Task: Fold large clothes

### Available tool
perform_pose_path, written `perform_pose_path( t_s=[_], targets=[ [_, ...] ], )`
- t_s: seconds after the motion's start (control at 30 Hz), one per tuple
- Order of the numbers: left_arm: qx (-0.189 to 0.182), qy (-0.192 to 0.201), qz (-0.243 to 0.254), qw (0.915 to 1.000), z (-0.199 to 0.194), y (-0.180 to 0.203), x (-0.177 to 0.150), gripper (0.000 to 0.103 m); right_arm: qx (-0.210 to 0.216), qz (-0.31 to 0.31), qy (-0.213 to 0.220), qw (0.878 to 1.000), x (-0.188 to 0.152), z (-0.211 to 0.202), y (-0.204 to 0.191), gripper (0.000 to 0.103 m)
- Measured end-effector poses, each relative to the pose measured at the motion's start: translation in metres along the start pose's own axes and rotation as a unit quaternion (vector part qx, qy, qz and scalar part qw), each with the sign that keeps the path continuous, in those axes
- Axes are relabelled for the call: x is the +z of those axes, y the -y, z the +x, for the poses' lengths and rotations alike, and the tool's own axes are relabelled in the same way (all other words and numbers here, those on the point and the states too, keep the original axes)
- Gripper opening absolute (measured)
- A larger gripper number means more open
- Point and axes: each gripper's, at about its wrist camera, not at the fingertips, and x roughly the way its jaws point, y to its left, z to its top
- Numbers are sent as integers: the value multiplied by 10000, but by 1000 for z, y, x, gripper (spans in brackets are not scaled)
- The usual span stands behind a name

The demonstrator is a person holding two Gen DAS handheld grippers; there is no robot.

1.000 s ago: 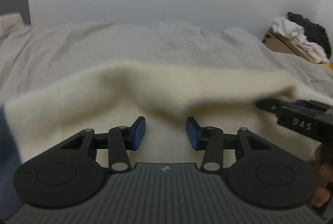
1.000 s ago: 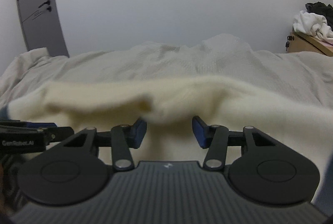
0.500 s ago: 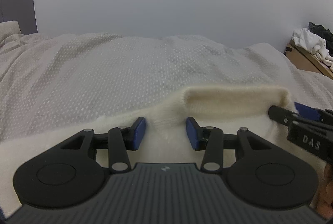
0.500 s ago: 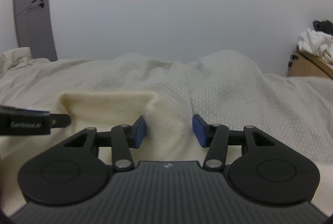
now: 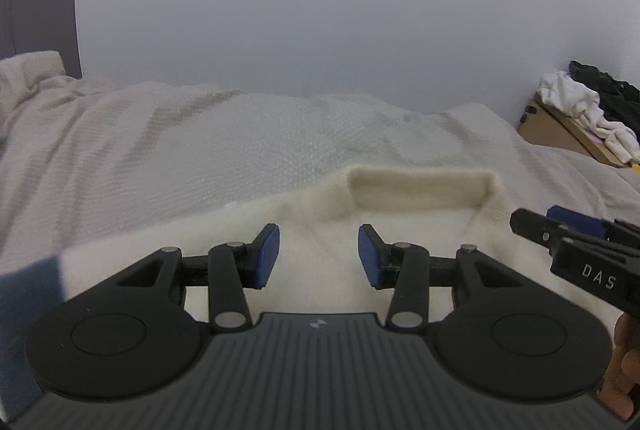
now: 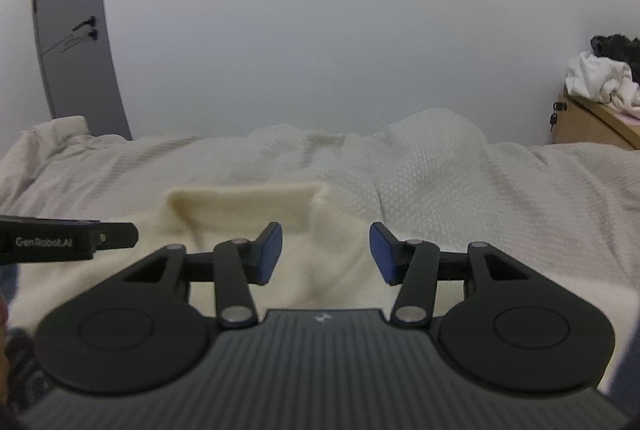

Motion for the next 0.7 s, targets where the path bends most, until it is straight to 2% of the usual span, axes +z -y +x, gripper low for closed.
perform_pose_path(
  t_s=[0.13,0.33,0.43,0.57,0.7],
  targets=[
    [-48,23,91,9999,-53,7,-11,50,55,37,129,9999,2,-48,-8,52],
    [-111,84,147,9998,-156,21,-34,50,158,56,313,9994,1,-148,-21,52],
    [-354,-20,-64,9993,-211,20,-55,50,228,52,386,9990,-3,-199,-28,52],
    [-249,-56,95,9996,-276,20,-93,50,326,219,269,9989,-18,-262,-34,52],
    [-270,-156,-201,9993,-331,12,-136,50,393,367,117,9985,-38,-314,-41,52]
  ],
)
